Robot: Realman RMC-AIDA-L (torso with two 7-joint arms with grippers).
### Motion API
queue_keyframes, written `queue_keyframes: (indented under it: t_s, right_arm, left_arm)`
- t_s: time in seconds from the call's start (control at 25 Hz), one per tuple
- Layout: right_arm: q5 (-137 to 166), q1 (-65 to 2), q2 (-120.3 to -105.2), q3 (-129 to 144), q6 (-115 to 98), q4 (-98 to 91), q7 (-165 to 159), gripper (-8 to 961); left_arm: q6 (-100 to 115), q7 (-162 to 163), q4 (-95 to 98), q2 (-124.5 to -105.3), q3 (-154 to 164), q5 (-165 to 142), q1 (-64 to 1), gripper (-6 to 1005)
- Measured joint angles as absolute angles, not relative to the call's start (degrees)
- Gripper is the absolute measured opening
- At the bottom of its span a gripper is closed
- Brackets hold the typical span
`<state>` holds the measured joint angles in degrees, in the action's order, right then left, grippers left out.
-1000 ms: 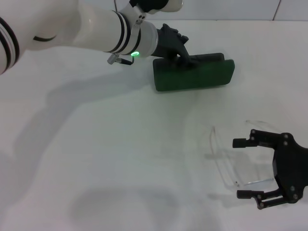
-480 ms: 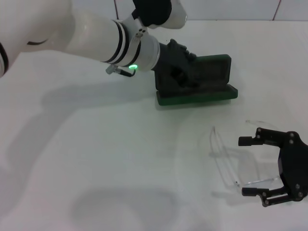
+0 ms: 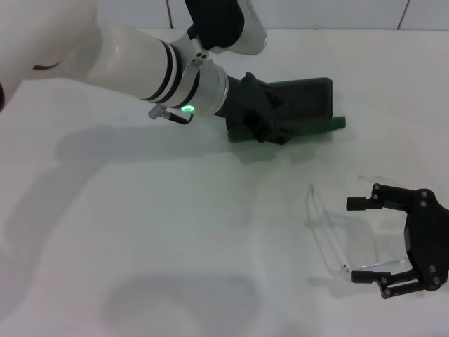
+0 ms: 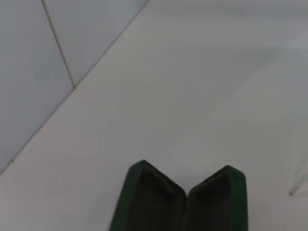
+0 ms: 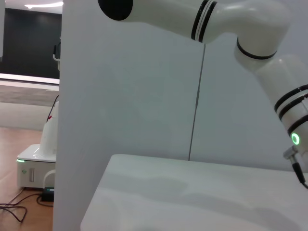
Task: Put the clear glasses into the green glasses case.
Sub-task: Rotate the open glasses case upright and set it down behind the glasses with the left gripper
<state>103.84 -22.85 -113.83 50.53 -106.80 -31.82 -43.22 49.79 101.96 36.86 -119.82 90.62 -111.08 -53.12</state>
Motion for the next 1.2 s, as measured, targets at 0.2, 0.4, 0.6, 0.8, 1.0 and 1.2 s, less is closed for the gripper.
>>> queue_keyframes:
  t_s: [0.2, 0.4, 0.6, 0.8, 1.0, 1.2]
  right_arm:
    - [103.87, -22.85, -113.81, 50.53, -106.78, -31.82, -43.22, 815]
    - [103.89, -22.85, -113.81, 50.53, -106.78, -31.81, -42.94, 813]
    - [103.89, -22.85, -113.85, 50.55, -106.78, -31.82, -42.76, 812]
    - [103.89, -22.95, -114.04, 50.78, -106.76, -31.82, -42.75, 810]
    - [103.89, -23.24, -114.19, 50.8, -106.57, -31.9, -42.72, 809]
    - [103.89, -23.29, -114.17, 50.86, -106.1, -31.9, -42.71, 807]
  left_arm:
    - [53.03, 103.39, 37.62, -119.76, 90.19, -111.85, -53.26, 623]
    - [52.29, 104.13, 42.58, -119.9, 89.36, -111.57, -50.58, 623]
    - [48.22, 104.13, 45.25, -120.24, 88.14, -111.31, -48.73, 623]
    - [39.45, 103.9, 40.83, -120.3, 92.55, -111.28, -49.6, 623]
    - [38.32, 103.76, 39.25, -120.39, 96.01, -111.27, -50.05, 622]
    - [38.8, 104.07, 39.68, -120.41, 98.44, -111.22, -50.07, 622]
